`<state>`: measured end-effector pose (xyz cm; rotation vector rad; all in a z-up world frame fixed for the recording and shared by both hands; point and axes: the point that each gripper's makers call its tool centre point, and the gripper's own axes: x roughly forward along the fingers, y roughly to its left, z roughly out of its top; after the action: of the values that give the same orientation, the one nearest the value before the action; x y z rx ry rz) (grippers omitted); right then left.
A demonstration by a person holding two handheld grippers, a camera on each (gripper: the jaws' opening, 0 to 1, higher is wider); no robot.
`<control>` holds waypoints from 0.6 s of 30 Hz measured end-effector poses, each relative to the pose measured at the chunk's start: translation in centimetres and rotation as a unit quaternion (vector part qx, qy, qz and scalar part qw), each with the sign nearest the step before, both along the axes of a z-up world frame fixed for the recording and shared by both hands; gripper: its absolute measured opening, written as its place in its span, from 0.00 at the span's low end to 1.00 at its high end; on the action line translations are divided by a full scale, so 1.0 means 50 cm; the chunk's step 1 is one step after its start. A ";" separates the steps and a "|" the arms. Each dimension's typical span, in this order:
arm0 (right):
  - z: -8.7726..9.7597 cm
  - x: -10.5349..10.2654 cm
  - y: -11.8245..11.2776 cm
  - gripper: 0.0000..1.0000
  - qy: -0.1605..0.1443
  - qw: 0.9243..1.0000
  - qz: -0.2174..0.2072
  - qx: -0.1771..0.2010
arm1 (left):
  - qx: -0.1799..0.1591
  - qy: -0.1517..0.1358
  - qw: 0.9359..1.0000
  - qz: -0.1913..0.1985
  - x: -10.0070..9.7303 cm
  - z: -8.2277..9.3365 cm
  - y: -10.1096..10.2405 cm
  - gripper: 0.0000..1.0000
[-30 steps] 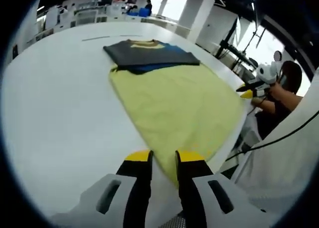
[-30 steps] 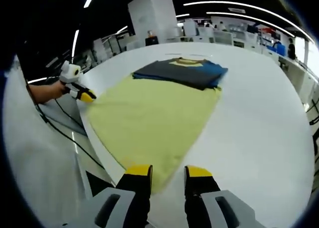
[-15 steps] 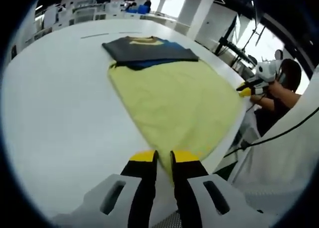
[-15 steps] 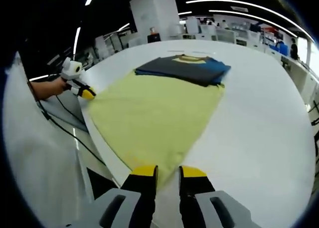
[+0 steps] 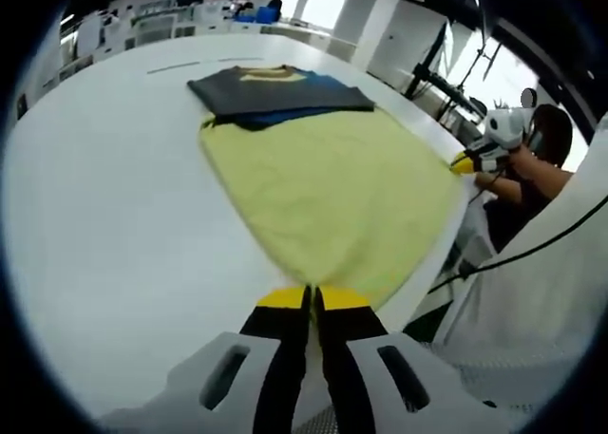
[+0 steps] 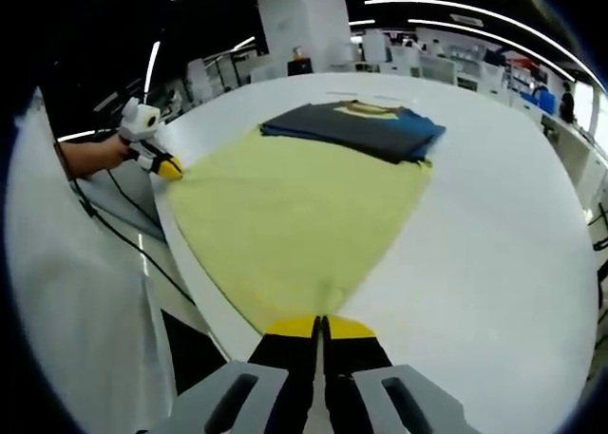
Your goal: Fold the garment on the visible template until the final outline fits inside the template.
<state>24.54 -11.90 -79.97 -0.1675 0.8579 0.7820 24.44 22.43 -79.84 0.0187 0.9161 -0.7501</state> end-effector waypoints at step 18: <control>0.067 0.049 0.004 0.00 -0.034 0.999 -0.022 0.031 | -0.022 -0.053 0.998 0.009 0.038 0.074 -0.009 0.00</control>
<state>27.01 -11.70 -76.65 -0.1192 0.7693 0.7561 26.36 21.98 -76.12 0.0107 0.7978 -0.7466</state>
